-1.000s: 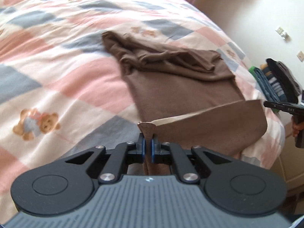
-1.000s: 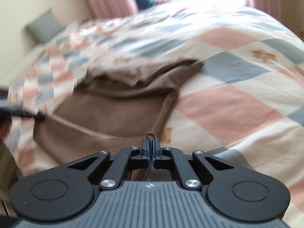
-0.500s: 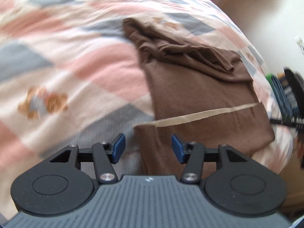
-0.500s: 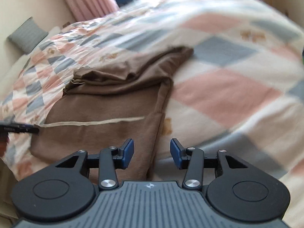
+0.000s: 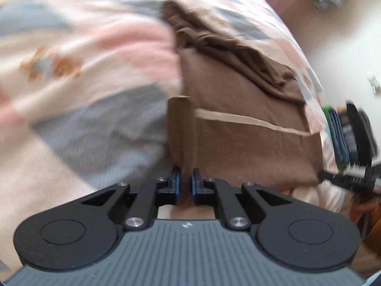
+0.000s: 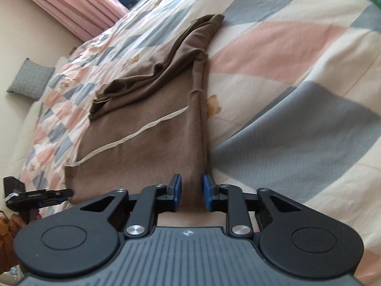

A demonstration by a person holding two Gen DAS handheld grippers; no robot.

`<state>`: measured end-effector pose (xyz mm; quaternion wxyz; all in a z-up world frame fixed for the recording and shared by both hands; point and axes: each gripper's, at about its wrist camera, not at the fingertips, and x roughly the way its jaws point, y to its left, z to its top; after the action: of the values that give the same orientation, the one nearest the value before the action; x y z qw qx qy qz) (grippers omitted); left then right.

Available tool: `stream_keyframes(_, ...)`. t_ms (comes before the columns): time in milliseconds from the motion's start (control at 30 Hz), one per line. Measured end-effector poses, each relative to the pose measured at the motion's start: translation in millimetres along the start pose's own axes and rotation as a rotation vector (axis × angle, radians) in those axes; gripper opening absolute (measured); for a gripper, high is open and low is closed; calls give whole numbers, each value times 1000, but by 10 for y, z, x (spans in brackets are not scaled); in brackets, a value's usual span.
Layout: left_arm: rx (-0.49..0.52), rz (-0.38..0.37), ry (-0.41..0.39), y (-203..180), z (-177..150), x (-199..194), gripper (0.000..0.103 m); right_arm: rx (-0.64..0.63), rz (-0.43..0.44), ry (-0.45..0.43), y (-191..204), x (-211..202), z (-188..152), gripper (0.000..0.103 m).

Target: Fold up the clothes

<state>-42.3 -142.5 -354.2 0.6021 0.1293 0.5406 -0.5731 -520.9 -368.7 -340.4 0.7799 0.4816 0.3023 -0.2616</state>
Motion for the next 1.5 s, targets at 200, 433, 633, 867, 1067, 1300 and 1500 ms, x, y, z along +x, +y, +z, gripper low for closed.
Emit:
stream_keyframes(200, 99, 45, 29, -59, 123, 15, 6, 135, 29, 23, -202, -259, -151, 4)
stream_keyframes(433, 117, 109, 49, -60, 82, 109, 14, 153, -10, 48, -224, -70, -158, 4)
stream_keyframes(633, 431, 324, -47, -485, -89, -302, 32, -44, -217, -44, 111, -384, -145, 22)
stream_keyframes(867, 1278, 484, -13, -1089, -991, 72, 45, -1084, -446, 21, 1044, -53, -837, 44)
stream_keyframes(1067, 1654, 536, -50, -854, -1337, 364, 44, -1673, -548, -2, 949, 366, -1427, 44)
stream_keyframes(1300, 1700, 474, -22, -717, -1158, 467, 12, -1897, -593, -28, 770, 612, -1412, 35)
stream_keyframes(1500, 1532, 221, 162, -777, -467, 219, 7, -1770, -424, 224, 928, 575, -980, 12)
